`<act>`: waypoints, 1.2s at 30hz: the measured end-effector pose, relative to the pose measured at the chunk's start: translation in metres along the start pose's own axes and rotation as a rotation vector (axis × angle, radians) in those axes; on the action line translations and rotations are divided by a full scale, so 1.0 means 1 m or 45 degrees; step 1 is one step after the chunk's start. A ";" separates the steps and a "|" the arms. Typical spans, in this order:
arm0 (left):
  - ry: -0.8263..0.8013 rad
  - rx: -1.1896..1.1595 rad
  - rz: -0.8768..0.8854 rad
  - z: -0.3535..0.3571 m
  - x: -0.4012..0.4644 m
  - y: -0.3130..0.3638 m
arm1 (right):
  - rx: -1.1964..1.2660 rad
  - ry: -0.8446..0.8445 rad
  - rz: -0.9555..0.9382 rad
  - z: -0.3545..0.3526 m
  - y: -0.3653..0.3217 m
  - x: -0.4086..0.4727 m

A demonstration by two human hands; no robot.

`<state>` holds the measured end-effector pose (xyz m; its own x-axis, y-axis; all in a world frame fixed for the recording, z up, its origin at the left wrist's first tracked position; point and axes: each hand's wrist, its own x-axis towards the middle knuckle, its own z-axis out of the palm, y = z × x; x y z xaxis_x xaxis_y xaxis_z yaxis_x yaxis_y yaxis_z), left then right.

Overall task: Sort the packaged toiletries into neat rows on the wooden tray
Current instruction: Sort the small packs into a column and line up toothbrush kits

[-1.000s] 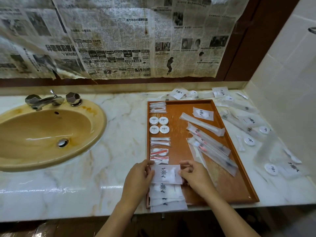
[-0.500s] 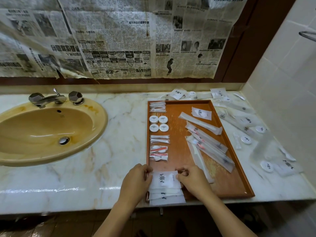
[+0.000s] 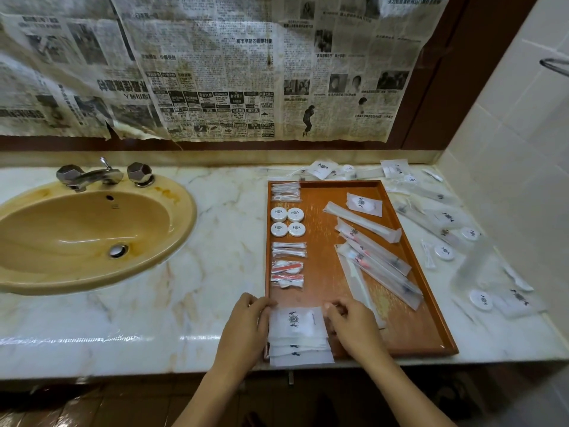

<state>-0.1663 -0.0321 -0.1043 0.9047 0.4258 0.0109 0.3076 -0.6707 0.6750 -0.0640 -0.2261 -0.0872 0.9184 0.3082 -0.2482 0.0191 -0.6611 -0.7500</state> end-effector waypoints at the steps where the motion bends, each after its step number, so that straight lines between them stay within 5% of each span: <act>1: 0.058 -0.094 -0.011 0.001 -0.002 0.001 | 0.063 0.051 0.013 0.000 0.003 -0.001; 8: 0.200 -1.020 -0.104 0.016 -0.017 0.022 | 0.757 -0.046 0.017 0.018 -0.002 -0.016; 15: 0.193 -1.204 -0.041 0.025 -0.020 0.042 | 0.811 -0.145 0.007 0.029 -0.010 -0.022; 23: 0.106 -1.006 -0.031 0.020 -0.013 0.029 | 0.623 -0.100 -0.024 0.019 -0.014 -0.017; 30: -0.161 -0.012 0.041 0.000 0.014 0.015 | -0.068 -0.218 -0.212 -0.001 -0.014 0.007; 36: -0.223 0.202 0.123 -0.002 0.020 0.009 | -0.220 -0.274 -0.281 -0.003 -0.013 0.010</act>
<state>-0.1460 -0.0283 -0.0967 0.9652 0.2524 -0.0676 0.2469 -0.7961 0.5525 -0.0541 -0.2169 -0.0782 0.7806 0.5814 -0.2292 0.2914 -0.6631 -0.6895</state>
